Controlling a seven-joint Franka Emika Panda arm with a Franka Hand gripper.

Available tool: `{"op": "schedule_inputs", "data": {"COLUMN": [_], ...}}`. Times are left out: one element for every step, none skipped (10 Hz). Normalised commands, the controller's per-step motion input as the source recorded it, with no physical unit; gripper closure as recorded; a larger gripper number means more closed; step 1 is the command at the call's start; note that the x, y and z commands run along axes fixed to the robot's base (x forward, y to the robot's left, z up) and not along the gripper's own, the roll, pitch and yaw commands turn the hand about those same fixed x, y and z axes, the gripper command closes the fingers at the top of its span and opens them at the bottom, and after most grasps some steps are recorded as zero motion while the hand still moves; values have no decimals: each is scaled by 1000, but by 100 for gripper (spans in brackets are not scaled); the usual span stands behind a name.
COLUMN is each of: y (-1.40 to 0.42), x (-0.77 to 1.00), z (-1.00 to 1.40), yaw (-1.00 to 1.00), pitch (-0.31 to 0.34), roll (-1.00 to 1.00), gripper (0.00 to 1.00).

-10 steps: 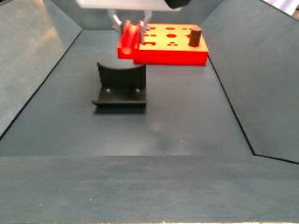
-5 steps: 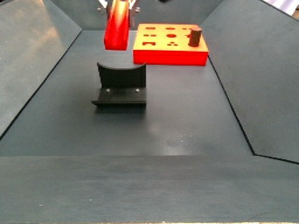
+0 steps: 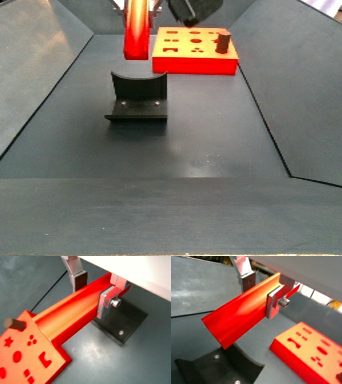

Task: Pick up the arch object. Move up. Place the arch object on the fixture. Regrasp the arch object. Move to above the board. Insert the arch object.
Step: Place the arch object on the fixture.

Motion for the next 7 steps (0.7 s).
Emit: {"op": "schedule_inputs", "data": {"y": [49, 37, 26, 133, 139, 140, 136], "x": [84, 75, 71, 125, 129, 141, 153], "z": [-16, -9, -5, -1000, -1000, -1000, -1000], "yaw": [-90, -96, -99, -49, -63, -94, -117], "pitch": [98, 81, 65, 161, 153, 180, 183], "roll": [-490, -274, -217, -1000, -1000, -973, -819], "gripper": [100, 100, 100, 100, 100, 100, 100]}}
